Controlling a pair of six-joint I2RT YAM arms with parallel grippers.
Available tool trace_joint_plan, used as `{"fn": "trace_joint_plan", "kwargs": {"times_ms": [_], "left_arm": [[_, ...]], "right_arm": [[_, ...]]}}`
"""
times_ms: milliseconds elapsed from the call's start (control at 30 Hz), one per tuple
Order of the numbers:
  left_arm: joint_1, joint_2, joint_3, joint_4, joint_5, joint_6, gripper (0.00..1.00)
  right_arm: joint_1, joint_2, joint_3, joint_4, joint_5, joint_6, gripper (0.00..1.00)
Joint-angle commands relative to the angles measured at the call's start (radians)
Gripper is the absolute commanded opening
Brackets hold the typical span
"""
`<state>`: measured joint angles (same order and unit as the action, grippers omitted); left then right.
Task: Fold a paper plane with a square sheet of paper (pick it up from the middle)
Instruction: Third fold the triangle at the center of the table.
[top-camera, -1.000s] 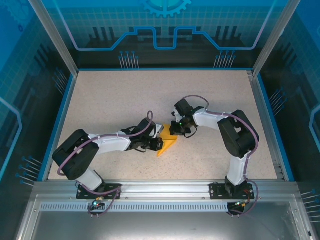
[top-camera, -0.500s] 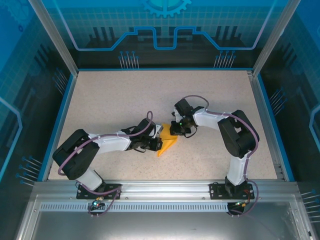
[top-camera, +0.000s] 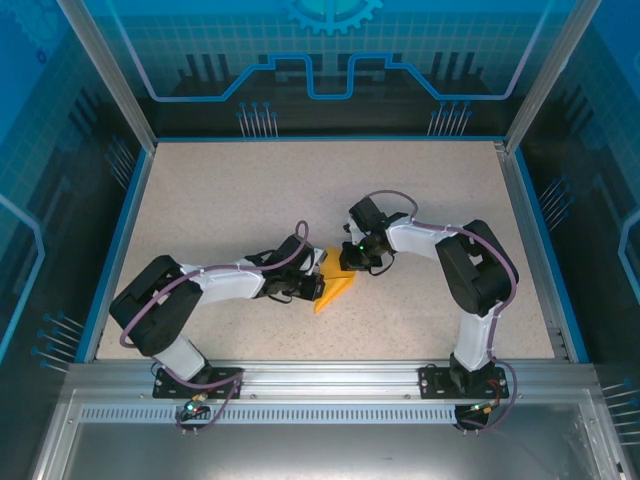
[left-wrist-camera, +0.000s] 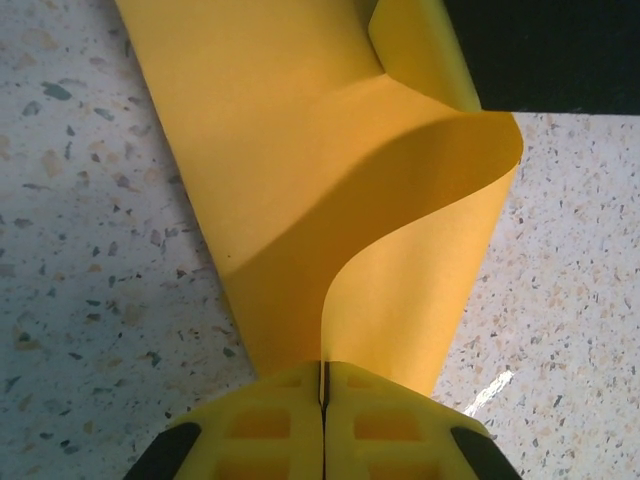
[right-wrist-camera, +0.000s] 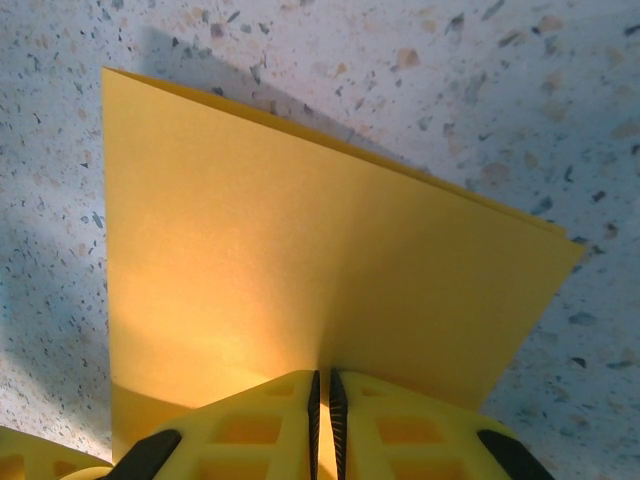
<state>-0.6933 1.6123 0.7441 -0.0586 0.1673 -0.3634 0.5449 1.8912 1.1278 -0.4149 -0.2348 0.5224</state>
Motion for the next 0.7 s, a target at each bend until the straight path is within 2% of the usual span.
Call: {"fn": "trace_joint_plan", "kwargs": {"times_ms": [0,667], "left_arm": [[0.009,0.020,0.023,-0.031,-0.022,0.012,0.07],[0.010,0.022,0.037,-0.020,-0.013,0.037,0.08]], "right_arm": [[0.010,0.025,0.011,-0.050,0.037,0.001,0.15],[0.010,0.028,0.004,-0.045,0.037,0.004,0.15]]}}
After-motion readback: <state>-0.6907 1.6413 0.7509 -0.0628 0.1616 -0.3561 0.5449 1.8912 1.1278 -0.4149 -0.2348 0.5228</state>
